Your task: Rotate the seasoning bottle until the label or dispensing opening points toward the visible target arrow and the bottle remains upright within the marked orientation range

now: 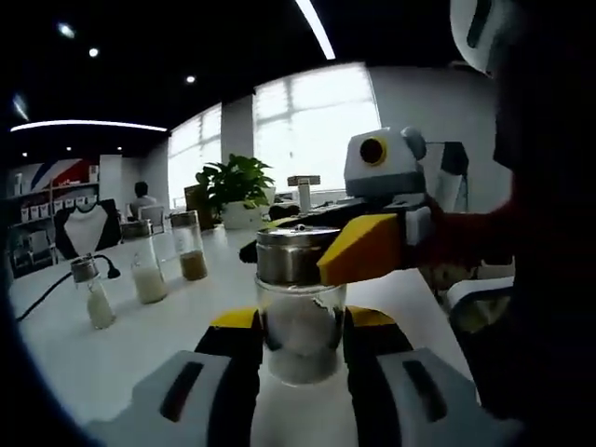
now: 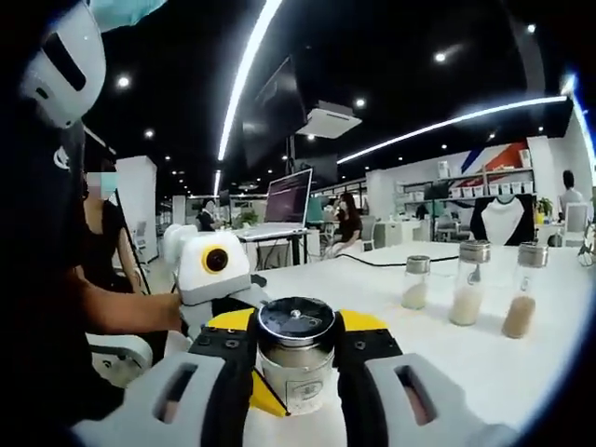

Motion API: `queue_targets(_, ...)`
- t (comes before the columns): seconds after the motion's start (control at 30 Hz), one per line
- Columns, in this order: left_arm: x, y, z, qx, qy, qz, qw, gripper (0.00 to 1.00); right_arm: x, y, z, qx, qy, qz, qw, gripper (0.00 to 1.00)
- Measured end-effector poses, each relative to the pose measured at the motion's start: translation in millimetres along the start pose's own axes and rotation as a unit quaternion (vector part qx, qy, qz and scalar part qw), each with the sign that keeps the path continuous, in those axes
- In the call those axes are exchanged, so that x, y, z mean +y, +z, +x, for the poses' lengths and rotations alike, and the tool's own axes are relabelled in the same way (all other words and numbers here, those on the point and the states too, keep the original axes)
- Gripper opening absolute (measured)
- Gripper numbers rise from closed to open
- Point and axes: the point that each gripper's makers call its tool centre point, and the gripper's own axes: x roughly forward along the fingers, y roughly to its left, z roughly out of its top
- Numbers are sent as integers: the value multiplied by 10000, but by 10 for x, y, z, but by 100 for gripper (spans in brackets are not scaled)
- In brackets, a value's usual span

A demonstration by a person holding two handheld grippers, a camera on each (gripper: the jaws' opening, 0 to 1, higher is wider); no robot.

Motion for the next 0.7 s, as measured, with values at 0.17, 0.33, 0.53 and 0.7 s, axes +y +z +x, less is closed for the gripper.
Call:
queue_targets(0.17,86,77,90,-284,488,-31,9984,37,-137,28,12,59,-536,-215,9983,30)
queue_targets(0.33,208,104,120,-320,1043,-163,9939,36,-299,47,17,11,-1063,-104,9943,30)
queue_targets(0.53,335,39,173,-29,1778,-109,9840,36,-460,-16,51,423,-1924,-495,9792,30)
queue_targets(0.7,403,27,225,38,2219,-50,9750,39,-505,-10,81,239,-2327,-136,9722,30)
